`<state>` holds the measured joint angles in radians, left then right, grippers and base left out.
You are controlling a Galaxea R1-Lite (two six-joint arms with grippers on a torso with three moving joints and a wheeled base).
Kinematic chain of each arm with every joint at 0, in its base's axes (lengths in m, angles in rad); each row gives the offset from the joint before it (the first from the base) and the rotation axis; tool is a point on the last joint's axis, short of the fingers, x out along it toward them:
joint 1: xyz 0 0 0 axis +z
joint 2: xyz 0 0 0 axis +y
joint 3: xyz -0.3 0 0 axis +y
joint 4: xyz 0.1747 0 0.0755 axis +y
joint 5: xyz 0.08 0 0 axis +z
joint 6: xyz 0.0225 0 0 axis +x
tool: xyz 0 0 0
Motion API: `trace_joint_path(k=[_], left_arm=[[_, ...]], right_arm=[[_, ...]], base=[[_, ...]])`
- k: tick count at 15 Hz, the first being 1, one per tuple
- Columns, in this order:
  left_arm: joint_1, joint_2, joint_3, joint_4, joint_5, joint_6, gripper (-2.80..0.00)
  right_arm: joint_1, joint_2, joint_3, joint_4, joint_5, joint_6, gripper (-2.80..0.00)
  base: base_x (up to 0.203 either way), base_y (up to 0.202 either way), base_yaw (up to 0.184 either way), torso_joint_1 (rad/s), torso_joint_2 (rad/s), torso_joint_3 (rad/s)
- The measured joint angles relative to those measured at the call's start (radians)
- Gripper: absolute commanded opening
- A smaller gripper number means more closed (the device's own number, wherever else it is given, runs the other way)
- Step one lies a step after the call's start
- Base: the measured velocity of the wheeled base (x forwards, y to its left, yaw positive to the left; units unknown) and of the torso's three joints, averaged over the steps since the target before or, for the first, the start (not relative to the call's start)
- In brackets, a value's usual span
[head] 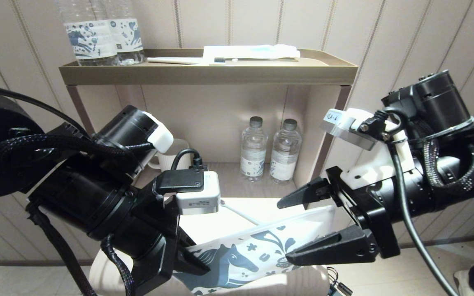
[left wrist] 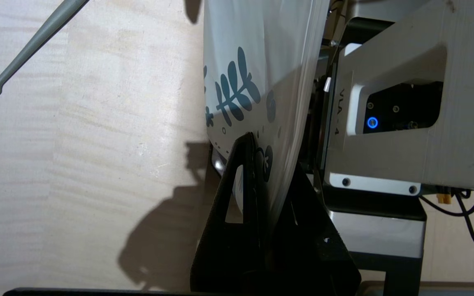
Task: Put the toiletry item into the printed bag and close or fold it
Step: Hand it to the other hand
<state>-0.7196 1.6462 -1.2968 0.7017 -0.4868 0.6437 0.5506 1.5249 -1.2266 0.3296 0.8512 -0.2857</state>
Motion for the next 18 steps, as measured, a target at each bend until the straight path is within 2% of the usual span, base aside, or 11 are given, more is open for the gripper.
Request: trace_joint_path(k=[3, 4, 5, 11, 15, 18], left_arm=[[0.0, 0.0, -0.004, 0.0, 0.0, 0.0, -2.8], [0.0, 0.0, -0.004, 0.0, 0.0, 0.0, -2.8], [0.0, 0.0, -0.004, 0.0, 0.0, 0.0, -2.8], [0.0, 0.008, -0.004, 0.0, 0.0, -0.002, -2.8], [0.0, 0.009, -0.001, 0.0, -0.001, 0.0, -2.8], [0.0, 0.005, 0.002, 0.0, -0.009, 0.0, -2.8]], right_arm=[[0.001, 0.002, -0.002, 0.0, 0.002, 0.001, 0.0], [0.002, 0.004, -0.005, 0.0, 0.002, 0.006, -2.64], [0.002, 0.008, -0.005, -0.001, 0.002, 0.005, -2.8], [0.001, 0.017, -0.005, -0.002, 0.006, 0.002, -2.8], [0.002, 0.017, -0.008, -0.001, 0.059, 0.006, -2.8], [0.005, 0.012, -0.008, -0.001, 0.068, 0.011, -2.8]], base=[[0.0, 0.0, 0.0, 0.0, 0.0, 0.0], [0.0, 0.0, 0.0, 0.0, 0.0, 0.0], [0.0, 0.0, 0.0, 0.0, 0.0, 0.0], [0.0, 0.0, 0.0, 0.0, 0.0, 0.0], [0.0, 0.0, 0.0, 0.0, 0.0, 0.0], [0.0, 0.0, 0.0, 0.0, 0.0, 0.0]])
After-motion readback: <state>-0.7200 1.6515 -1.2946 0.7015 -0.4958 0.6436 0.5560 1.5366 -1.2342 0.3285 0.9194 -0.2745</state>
